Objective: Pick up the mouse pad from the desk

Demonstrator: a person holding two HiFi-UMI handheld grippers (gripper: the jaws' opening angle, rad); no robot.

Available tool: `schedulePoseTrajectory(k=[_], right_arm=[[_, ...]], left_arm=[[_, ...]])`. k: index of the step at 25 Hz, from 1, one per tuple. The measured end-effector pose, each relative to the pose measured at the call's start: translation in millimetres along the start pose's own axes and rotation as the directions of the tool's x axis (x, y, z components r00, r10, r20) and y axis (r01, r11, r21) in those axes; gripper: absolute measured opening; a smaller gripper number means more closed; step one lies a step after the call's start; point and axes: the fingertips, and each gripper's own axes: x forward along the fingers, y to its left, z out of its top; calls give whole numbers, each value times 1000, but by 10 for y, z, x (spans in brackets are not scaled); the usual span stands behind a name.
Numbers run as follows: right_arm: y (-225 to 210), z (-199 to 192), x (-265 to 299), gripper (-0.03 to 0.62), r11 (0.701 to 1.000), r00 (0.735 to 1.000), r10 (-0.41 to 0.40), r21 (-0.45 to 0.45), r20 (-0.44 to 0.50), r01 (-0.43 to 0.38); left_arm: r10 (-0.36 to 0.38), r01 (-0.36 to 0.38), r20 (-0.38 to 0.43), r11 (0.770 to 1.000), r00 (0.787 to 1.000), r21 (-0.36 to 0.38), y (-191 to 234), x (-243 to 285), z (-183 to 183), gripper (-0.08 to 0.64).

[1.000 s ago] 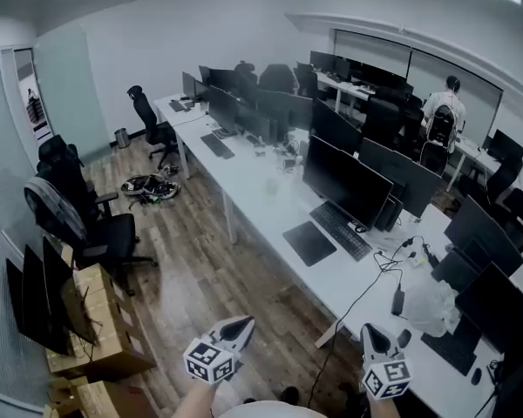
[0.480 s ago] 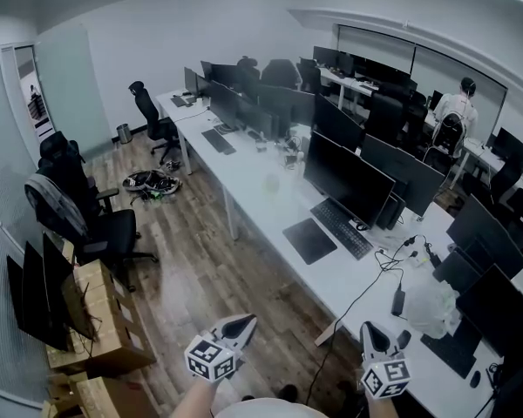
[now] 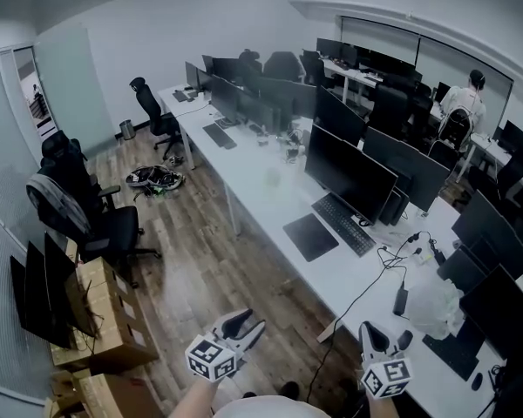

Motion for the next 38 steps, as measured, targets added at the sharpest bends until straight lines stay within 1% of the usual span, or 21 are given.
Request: schedulePoseTrajectory(k=[3, 5, 10, 17, 23, 29, 34, 38], right_arm=[[-84, -32, 31, 12, 1000, 1000, 8, 3, -3, -8], [-155, -31, 37, 12, 1000, 1000, 9, 7, -7, -9], [-343, -79, 26, 12, 1000, 1000, 17, 21, -10, -17], [-503, -237, 61, 12, 998, 999, 42, 53, -21, -40], [-587, -304, 193, 11, 996, 999, 43, 75, -31, -41], [-671, -398, 426, 12, 996, 999, 21, 84, -47, -17], [-731, -352, 639, 12, 996, 997, -35, 81, -75, 41], [-790, -351, 833, 12, 994, 994, -65, 82, -89, 72]], left_arm=[[14, -14, -1, 1000, 1000, 1, 15, 73, -2, 266], [18, -18, 1, 1000, 1000, -4, 6, 132, 11, 303], [13, -13, -15, 999, 1000, -32, -63, 282, -35, 341], [17, -17, -15, 999, 1000, -50, -148, 447, -74, 354], [19, -21, -25, 998, 999, -51, -86, 575, -70, 365], [0, -2, -37, 999, 999, -52, 177, 829, -65, 367], [-48, 46, -50, 998, 998, -37, 446, 1089, -23, 370], [-72, 70, -63, 997, 995, -33, 702, 1300, 31, 371]])
